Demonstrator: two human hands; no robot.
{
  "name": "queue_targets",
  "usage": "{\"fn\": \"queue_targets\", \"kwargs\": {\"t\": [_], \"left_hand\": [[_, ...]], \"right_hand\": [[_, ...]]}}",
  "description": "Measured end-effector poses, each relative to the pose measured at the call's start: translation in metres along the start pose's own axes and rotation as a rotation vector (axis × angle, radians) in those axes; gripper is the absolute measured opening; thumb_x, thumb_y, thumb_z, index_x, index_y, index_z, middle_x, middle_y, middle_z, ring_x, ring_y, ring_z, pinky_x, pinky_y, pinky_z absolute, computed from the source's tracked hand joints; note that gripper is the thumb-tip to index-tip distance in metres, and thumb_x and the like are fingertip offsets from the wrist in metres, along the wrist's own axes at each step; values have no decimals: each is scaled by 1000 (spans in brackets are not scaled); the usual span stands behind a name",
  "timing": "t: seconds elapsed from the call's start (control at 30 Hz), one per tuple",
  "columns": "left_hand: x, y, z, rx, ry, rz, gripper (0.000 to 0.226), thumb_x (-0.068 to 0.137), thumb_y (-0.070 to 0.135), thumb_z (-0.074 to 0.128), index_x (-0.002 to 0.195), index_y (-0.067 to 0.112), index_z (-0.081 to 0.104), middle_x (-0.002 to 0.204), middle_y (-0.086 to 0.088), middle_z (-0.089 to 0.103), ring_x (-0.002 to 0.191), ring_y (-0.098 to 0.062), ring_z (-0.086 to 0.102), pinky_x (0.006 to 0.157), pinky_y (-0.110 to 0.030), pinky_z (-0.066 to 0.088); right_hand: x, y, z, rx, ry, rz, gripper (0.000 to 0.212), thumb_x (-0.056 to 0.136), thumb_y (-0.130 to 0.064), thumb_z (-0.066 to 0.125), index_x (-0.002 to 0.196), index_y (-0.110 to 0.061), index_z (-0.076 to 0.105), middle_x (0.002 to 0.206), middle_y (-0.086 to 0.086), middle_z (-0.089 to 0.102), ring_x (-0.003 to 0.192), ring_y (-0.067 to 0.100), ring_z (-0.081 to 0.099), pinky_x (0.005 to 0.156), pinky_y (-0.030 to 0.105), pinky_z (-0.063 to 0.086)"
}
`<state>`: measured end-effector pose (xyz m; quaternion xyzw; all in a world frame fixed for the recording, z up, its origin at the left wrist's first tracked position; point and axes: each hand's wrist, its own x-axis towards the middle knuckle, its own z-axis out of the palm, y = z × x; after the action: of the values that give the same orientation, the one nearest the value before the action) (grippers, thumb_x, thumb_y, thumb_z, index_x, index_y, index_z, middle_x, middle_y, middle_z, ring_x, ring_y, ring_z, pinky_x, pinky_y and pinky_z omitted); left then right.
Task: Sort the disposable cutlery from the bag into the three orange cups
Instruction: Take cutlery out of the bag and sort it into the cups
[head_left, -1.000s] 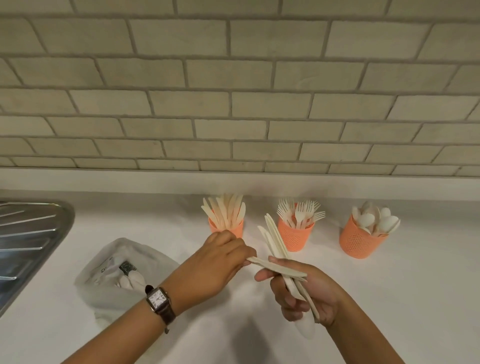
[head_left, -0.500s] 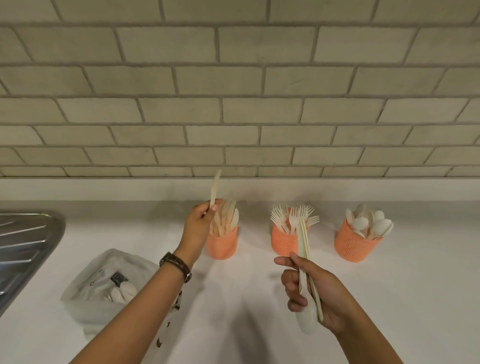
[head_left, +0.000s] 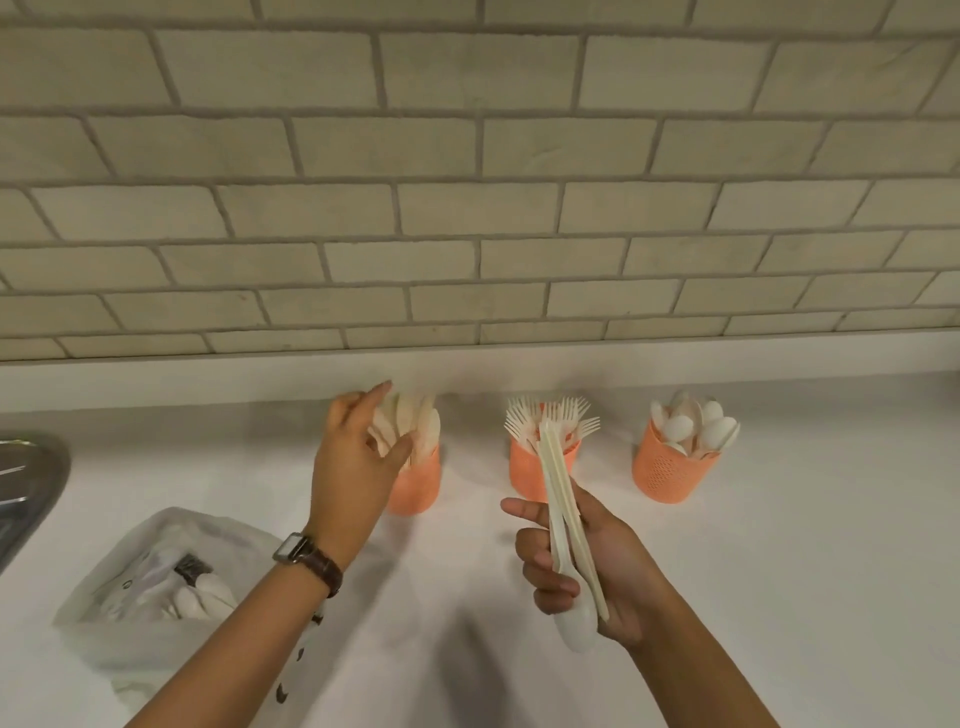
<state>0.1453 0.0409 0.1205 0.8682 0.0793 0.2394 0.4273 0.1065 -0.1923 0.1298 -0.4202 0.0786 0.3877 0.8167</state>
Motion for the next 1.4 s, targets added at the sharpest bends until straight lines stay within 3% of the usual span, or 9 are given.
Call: {"fn": "queue_targets", "kwargs": {"t": [0.13,0.23,0.33,0.47,0.67,0.9,0.97,1.13,1.4], "left_hand": [[-26,60,-18,26,-320,527,29,86,21,64,106,40,62,109,26,46,77,3,52,68,-10,42],[-42,85,-13,294,-535,858,19,89,30,50,97,33,67,102,17,60,87,2,54,69,-19,48],[-58,95,-5,356,-617,521,23,88,46,50,91,31,67,90,12,64,81,-4,54,68,-21,43],[-67,88,0,181,-485,173,18,77,51,63,76,33,59,77,15,61,66,-2,52,60,-14,40],[-65,76,-11,326,-367,596,42,70,25,77,88,38,42,100,20,42,87,-1,41,66,-11,35],[-45,38,-15,429,-264,993,16,85,15,56,97,23,64,86,7,65,85,-12,51,75,-20,35],[-43,30,-18,327,-233,803,17,84,19,56,95,24,69,83,9,67,81,-8,53,71,-15,37],[-41,34,-24,-427,-218,-290,32,75,-1,72,97,22,70,80,-2,62,68,-11,61,67,-19,56],[-40,38,-32,-649,-339,-456,29,77,-4,70,96,18,71,94,-9,68,76,-16,68,64,-24,58]], "right_hand": [[1,1,3,-19,-5,47,36,90,-29,32,100,-5,56,53,7,35,36,16,29,39,18,29],[1,4,10,-82,3,55,35,90,-28,29,76,-9,55,51,6,33,36,16,30,39,18,28],[2,9,20,-224,158,-44,43,95,-27,28,67,-8,53,50,6,32,35,17,32,40,20,29],[5,13,25,-572,376,-252,29,101,-28,28,91,-7,45,51,3,33,35,16,35,42,25,33],[1,16,32,-923,337,-314,24,101,-37,29,89,-21,42,63,2,40,41,12,35,43,25,33],[-9,5,34,-632,176,-202,20,101,-22,32,94,-11,47,60,6,46,38,16,41,44,26,41],[-9,-3,27,-540,216,-262,18,100,-19,38,97,-7,52,63,9,49,38,18,43,43,27,43],[-11,-16,5,-548,342,-362,24,96,-26,50,98,-7,65,59,6,44,35,14,35,41,22,31],[-6,-6,-6,-739,291,-303,24,92,5,44,82,-6,64,66,8,48,48,17,39,52,28,37]]}}
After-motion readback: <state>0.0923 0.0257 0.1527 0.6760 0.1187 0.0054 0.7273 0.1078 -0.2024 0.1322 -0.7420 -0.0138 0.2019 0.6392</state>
